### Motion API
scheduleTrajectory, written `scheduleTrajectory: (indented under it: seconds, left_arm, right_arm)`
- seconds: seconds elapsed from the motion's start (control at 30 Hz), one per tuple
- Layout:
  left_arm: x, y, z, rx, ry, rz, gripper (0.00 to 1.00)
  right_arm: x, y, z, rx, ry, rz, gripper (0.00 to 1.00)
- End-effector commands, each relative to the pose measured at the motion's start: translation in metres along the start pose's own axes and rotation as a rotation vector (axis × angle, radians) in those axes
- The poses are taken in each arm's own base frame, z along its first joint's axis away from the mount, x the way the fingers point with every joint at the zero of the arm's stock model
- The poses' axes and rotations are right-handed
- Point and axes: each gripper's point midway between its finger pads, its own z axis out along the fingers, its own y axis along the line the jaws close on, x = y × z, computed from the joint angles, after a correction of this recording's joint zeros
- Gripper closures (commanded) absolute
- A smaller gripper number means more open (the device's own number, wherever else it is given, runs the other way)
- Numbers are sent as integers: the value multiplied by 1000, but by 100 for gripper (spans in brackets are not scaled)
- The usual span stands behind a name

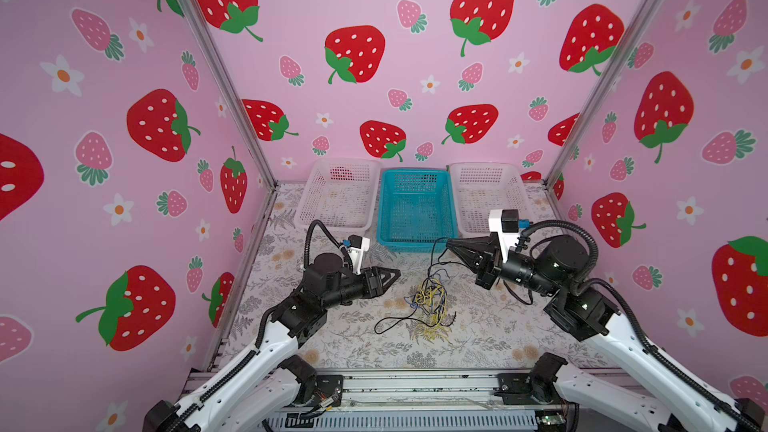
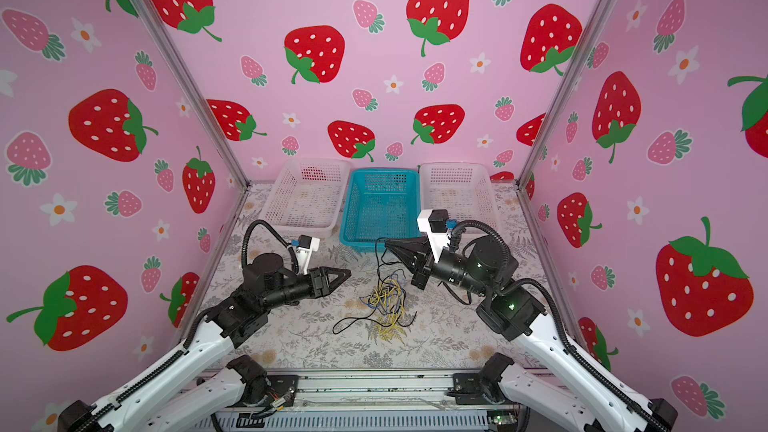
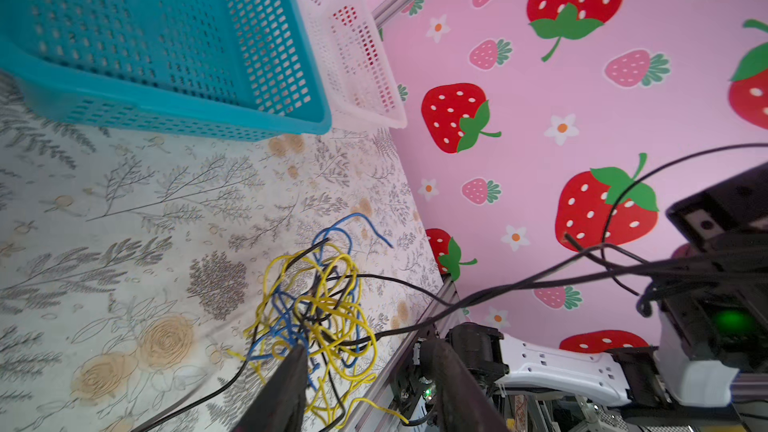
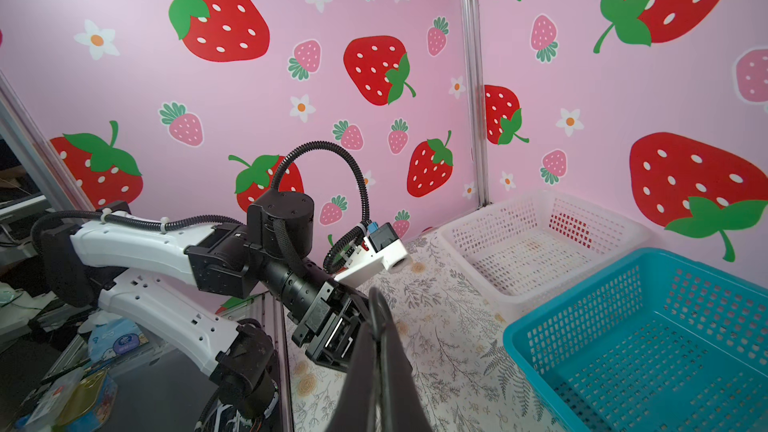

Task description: Untangle the cables

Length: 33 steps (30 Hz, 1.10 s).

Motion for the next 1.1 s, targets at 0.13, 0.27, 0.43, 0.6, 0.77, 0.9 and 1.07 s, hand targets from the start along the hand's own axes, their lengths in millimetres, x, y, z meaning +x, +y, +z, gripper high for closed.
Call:
scheduleTrajectory:
  seconds: [0.13,0.27,0.43,0.6,0.77,0.9,1.07]
  left_arm:
    - [-6,-74,7,263,-12,205,47]
    - [9,-81,16,290,47,251,48]
    - [14,-57,23,165,70,292,49]
    - [6,-33,19,-10,54,361,52]
    - [11,-30,23,-29,75,383,53]
    - [20,-31,33,-8,110,392,58]
    - [28,-33,39,15,121,393,63]
  right_arm:
    - [-37,26,7,-155,-96,-16,100]
    - [-37,24,14,-170,-90,4,100]
    - [-43,30,15,-207,-101,16,100]
    - [-45,31,14,-207,-105,15,100]
    - [-48,35,13,-230,-115,22,100]
    - [-50,37,13,-239,-119,23,100]
    - [-51,39,12,-251,-124,26,100]
